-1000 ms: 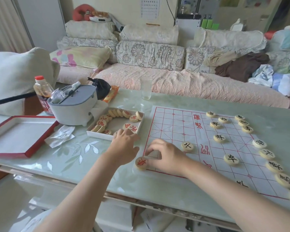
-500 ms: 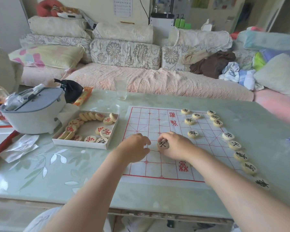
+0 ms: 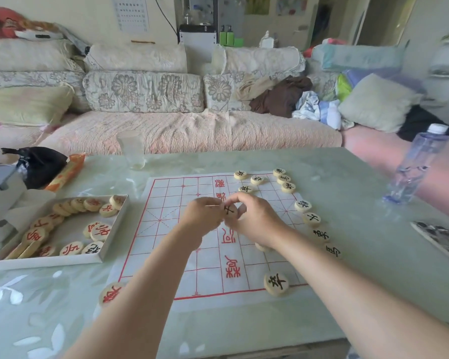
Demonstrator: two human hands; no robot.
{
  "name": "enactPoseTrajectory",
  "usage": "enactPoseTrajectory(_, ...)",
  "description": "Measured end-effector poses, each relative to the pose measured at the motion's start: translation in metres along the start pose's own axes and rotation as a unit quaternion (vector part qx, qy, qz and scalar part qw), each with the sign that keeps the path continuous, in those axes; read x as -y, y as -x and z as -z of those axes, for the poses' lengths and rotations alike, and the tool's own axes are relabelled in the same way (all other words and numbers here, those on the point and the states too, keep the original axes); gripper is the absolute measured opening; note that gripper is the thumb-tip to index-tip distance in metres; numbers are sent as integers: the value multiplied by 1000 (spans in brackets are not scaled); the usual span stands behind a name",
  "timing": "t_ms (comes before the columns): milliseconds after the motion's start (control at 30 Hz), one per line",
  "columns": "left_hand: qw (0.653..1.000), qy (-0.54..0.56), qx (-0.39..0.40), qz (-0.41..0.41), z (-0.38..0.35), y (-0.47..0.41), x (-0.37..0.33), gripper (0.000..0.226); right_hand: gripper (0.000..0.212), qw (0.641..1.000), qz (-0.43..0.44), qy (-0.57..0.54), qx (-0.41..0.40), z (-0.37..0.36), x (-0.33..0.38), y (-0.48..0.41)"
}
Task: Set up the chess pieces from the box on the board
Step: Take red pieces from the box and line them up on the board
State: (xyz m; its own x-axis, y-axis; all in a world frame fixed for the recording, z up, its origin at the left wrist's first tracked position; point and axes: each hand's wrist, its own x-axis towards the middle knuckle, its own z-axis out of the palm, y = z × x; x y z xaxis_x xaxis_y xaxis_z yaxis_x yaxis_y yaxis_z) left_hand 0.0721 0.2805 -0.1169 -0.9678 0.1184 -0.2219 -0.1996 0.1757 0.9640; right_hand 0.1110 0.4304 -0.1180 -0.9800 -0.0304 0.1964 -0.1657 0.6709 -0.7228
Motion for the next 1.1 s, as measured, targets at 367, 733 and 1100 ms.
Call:
enactPoseTrajectory(367, 913, -344, -36, -219, -80, -30, 0, 27, 30, 986, -99, 86, -101, 73, -79, -29)
enactPoseTrajectory(733, 844, -482, 35, -233, -88, -53, 25, 27, 23, 951, -206, 144, -179, 91, -150, -60)
enactPoseTrajectory(1100, 838, -492, 43, -234, -85, -51, 29, 37, 18, 946, -215, 162, -180, 81, -161, -66)
